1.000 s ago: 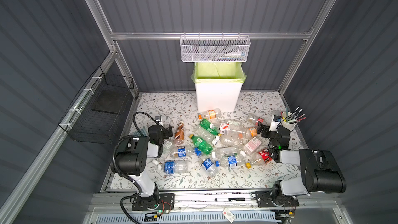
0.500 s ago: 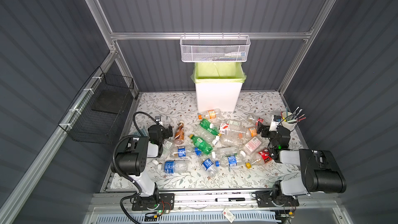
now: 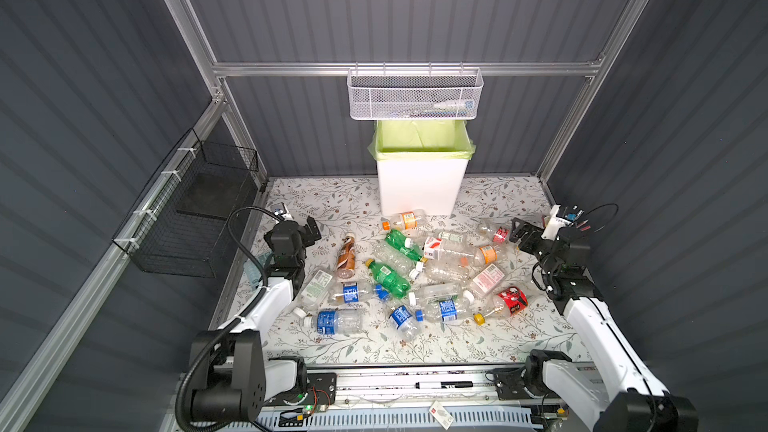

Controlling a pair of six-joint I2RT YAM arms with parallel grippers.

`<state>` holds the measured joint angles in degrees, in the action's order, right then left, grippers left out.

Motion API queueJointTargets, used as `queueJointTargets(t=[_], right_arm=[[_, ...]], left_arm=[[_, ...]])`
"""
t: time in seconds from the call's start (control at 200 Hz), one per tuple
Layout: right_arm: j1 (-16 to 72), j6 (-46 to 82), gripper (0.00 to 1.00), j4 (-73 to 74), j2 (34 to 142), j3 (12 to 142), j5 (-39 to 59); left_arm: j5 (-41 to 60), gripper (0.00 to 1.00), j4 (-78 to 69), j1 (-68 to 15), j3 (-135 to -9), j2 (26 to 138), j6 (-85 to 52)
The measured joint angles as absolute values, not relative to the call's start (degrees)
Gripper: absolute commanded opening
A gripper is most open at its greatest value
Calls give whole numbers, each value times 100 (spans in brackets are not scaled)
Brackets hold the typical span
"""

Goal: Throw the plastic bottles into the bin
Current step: 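Lower the right gripper onto the clear red-labelled bottle and grasp it, then lift the clear red-labelled bottle with the right gripper over the bin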

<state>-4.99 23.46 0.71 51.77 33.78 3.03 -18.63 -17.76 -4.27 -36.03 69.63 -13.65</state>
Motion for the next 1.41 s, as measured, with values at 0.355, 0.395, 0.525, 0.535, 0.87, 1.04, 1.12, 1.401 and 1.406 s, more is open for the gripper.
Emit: queueJointTargets(t=[0.355,0.395,0.525,0.535,0.87,1.04,1.12,1.401,1.406], right_arm=[[-499,4038,99,-3127,3564,2814,252],[-499,4163,99,-3332,3371,2738,228],[-499,4421,99,-3802,3105,2493,154],[-499,4431,99,-3817,3107,2477,148],[-499,4565,96,-3607,3697,2143,-5],[-504,4517,96,-3229,4257,2143,-25],[-523,4486,91,-3074,4488,2132,-16],[-558,4523,69,-2818,4381,1990,130],[-561,4536,69,-2821,4366,1988,139]], left_arm=[[-2687,100,-244,-1544,-3522,5739,-2016],[-2703,100,-176,-1546,-3489,5662,-2069],[-2696,100,27,-1553,-3365,5522,-2193],[-2694,100,38,-1559,-3361,5522,-2196],[-2545,100,379,-1610,-3308,5518,-2228],[-2497,100,543,-1610,-3308,5496,-2211],[-2480,100,631,-1610,-3310,5496,-2211],[-2410,100,886,-1610,-3343,5498,-2233],[-2410,100,893,-1610,-3350,5500,-2235]])
